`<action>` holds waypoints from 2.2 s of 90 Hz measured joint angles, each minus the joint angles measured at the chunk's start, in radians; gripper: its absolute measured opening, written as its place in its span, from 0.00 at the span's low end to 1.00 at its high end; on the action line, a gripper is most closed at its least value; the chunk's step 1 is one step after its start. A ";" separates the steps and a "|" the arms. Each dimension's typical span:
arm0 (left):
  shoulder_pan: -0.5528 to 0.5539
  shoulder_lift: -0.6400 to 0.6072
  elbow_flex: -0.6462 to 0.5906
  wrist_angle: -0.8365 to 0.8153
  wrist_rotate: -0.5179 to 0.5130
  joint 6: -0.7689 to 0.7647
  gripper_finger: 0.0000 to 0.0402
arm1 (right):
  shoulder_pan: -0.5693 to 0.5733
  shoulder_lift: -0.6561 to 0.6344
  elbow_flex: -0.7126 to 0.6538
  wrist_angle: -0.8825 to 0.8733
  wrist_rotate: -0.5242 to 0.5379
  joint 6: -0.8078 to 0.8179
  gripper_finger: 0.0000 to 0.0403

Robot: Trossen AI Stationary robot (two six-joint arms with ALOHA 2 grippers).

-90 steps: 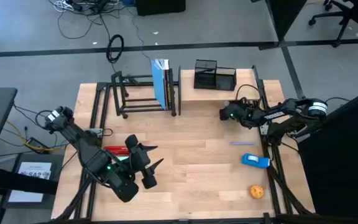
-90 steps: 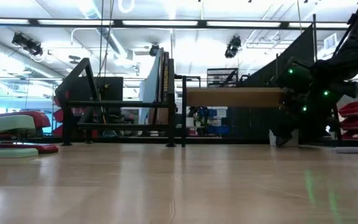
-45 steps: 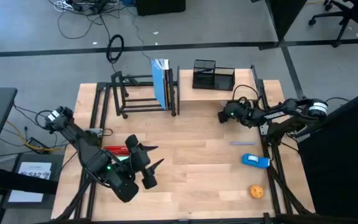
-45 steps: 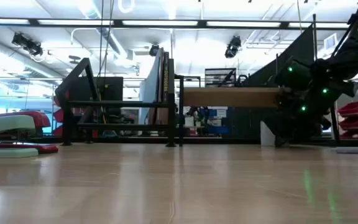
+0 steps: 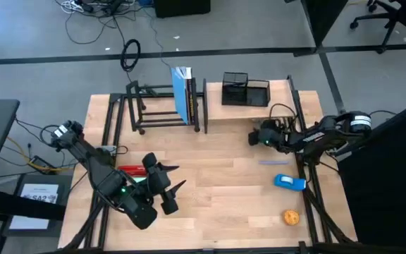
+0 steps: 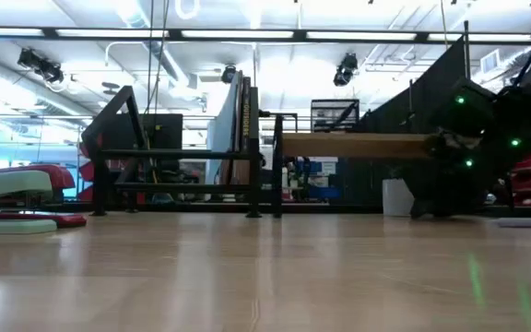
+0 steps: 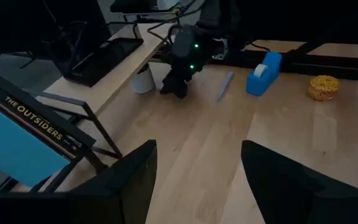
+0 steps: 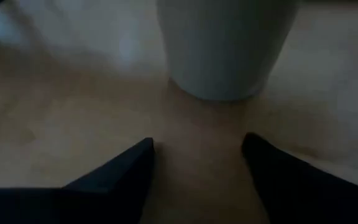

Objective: Stock shelves
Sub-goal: Remove the white vase plant from under the shelf

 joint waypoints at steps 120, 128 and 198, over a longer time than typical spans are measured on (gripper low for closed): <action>0.019 0.000 0.000 0.000 0.045 -0.001 0.53 | -0.129 0.522 0.178 0.588 0.096 -0.215 0.89; 0.019 0.000 0.000 0.000 0.045 -0.001 0.53 | -0.144 0.523 0.176 0.630 0.024 -0.298 0.86; 0.019 0.000 0.000 0.000 0.044 0.000 0.53 | -0.127 0.520 0.146 0.652 0.007 -0.119 0.76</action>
